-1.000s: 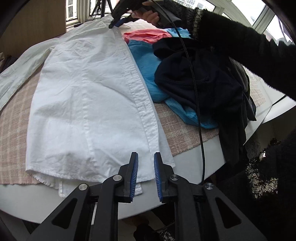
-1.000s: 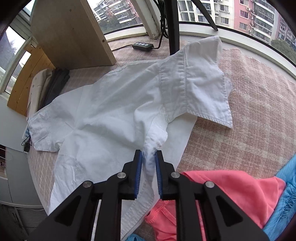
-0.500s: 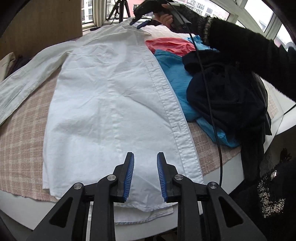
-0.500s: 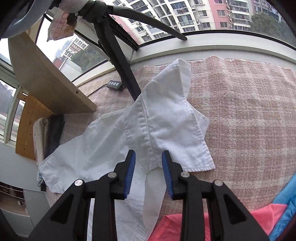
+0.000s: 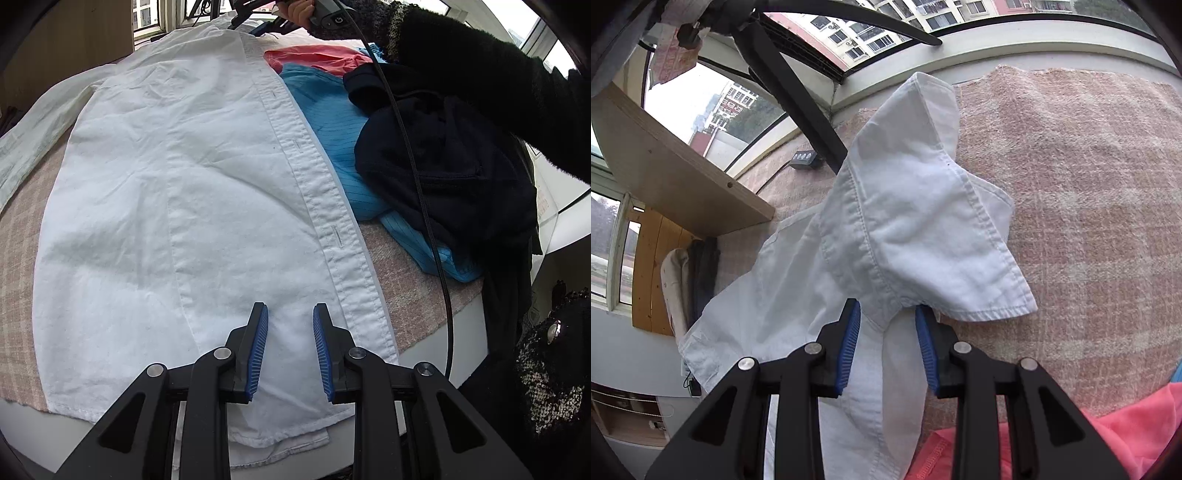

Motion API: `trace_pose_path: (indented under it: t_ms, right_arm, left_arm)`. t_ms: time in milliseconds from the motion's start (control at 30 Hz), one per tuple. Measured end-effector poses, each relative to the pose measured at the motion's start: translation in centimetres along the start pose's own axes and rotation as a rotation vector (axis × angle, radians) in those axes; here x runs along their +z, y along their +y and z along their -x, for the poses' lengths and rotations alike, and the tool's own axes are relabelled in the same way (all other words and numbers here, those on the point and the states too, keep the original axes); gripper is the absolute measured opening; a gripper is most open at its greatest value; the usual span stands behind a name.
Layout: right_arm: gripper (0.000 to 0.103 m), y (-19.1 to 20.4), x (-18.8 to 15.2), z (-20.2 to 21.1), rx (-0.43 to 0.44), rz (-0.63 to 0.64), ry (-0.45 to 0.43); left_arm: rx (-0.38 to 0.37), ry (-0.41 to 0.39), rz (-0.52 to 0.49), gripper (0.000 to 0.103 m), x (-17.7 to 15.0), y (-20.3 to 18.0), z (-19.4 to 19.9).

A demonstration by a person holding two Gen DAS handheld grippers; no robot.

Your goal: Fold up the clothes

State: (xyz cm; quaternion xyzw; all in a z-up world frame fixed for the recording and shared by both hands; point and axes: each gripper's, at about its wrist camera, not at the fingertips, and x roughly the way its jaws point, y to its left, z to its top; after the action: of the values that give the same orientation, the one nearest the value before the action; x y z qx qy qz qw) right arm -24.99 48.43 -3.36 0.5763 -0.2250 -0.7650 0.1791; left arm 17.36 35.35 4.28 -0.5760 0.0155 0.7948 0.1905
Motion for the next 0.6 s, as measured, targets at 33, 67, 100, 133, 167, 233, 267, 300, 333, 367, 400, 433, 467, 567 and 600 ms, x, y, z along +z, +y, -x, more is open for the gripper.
trace_pose_path:
  t_ms: [33, 67, 100, 133, 167, 233, 267, 300, 333, 367, 400, 433, 467, 567, 600]
  right_arm:
    - [0.031, 0.0, 0.1, 0.0, 0.009, -0.001, -0.009]
    - [0.03, -0.1, 0.2, 0.0, 0.019, -0.003, -0.018]
    - [0.023, -0.1, 0.3, 0.0, 0.028, -0.004, -0.027]
    - [0.013, -0.2, 0.4, 0.0, 0.037, -0.006, -0.035]
    - [0.012, -0.2, 0.5, 0.0, 0.05, -0.007, -0.041]
    - [0.009, -0.2, 0.5, 0.1, 0.071, -0.006, -0.048]
    - [0.009, -0.1, 0.5, 0.1, 0.078, -0.005, -0.05]
    - [0.009, 0.0, 0.4, 0.1, 0.085, -0.003, -0.051]
    - [0.011, 0.0, 0.4, 0.2, 0.089, -0.001, -0.053]
    - [0.012, 0.1, 0.4, 0.2, 0.073, 0.003, -0.05]
    - [0.017, 0.2, 0.3, 0.1, 0.048, 0.006, -0.038]
    - [0.028, 0.3, 0.2, -0.1, 0.035, 0.009, -0.023]
    - [0.032, 0.3, 0.1, -0.3, 0.029, 0.007, -0.018]
    - [0.032, 0.4, -0.1, -0.7, 0.022, 0.021, -0.053]
    - [0.032, 0.5, -0.1, -1.0, 0.028, 0.022, -0.059]
  left_arm:
    - [0.001, 0.0, 0.0, 0.023, 0.0, 0.0, 0.0]
    - [-0.001, 0.0, 0.001, 0.023, 0.0, 0.0, 0.0]
    - [-0.003, 0.0, 0.003, 0.023, 0.0, 0.0, 0.0]
    - [-0.005, 0.001, 0.004, 0.023, 0.0, 0.0, 0.0]
    - [-0.006, 0.0, 0.003, 0.023, 0.1, 0.0, 0.0]
    - [-0.008, 0.0, 0.001, 0.023, 0.1, -0.1, 0.0]
    - [-0.008, -0.001, 0.0, 0.023, 0.1, -0.1, 0.0]
    - [-0.007, -0.001, -0.001, 0.023, 0.1, -0.1, 0.0]
    - [-0.005, -0.002, -0.004, 0.023, 0.1, -0.2, 0.0]
    - [-0.001, -0.003, -0.006, 0.023, 0.1, -0.3, 0.0]
    - [0.003, -0.003, -0.011, 0.023, 0.1, -0.4, 0.0]
    - [0.007, -0.004, -0.016, 0.023, 0.1, -0.5, 0.0]
    - [0.011, -0.004, -0.021, 0.023, 0.1, -0.6, 0.0]
    - [0.011, -0.005, -0.024, 0.023, 0.1, -0.7, 0.0]
    - [0.01, -0.004, -0.025, 0.023, 0.2, -0.7, 0.0]
